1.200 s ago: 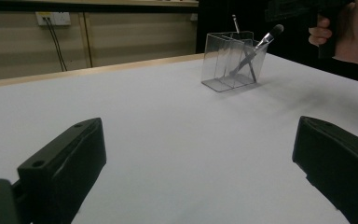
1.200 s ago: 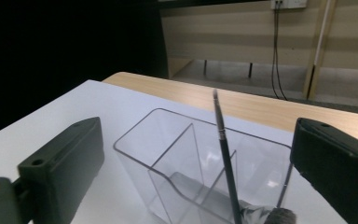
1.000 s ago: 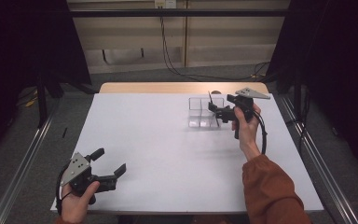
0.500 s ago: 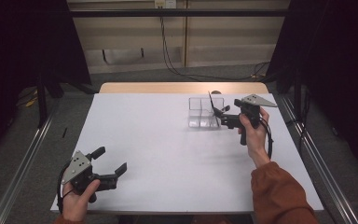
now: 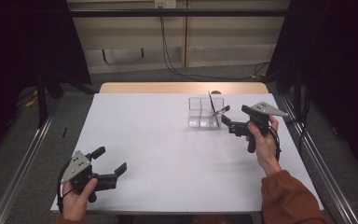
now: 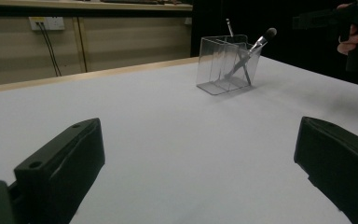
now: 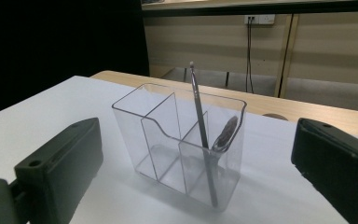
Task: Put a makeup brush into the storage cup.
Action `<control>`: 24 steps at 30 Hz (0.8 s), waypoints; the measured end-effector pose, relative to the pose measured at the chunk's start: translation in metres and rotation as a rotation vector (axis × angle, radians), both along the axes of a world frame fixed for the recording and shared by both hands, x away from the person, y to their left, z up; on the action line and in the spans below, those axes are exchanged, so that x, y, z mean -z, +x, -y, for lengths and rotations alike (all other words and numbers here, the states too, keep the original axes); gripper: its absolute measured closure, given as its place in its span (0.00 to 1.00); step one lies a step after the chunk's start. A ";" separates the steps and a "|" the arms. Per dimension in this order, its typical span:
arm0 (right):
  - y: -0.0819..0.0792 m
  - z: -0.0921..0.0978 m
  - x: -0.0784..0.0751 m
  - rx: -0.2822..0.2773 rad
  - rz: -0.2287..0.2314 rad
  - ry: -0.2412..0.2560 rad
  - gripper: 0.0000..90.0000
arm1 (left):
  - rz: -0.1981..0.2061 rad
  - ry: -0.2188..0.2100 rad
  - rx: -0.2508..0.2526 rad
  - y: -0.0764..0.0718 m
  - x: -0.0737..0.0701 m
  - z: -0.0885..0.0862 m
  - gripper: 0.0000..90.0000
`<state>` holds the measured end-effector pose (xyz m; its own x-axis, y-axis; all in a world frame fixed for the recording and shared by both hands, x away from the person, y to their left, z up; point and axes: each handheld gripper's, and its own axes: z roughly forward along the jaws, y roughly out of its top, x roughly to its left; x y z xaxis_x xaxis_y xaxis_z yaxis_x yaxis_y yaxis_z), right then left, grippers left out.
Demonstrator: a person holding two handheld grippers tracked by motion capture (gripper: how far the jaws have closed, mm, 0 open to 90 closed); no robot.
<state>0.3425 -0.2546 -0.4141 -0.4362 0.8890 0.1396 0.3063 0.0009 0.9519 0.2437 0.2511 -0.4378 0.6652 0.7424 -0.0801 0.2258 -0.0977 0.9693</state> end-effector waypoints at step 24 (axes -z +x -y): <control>-0.047 0.026 0.017 0.009 -0.034 -0.014 0.01 | 0.000 0.006 0.001 -0.002 0.000 0.000 0.02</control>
<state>0.2959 -0.2808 -0.4311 -0.4238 0.8946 0.1419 0.3387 0.0113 0.9408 0.2418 0.2513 -0.4379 0.6658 0.7422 -0.0760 0.2259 -0.1035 0.9686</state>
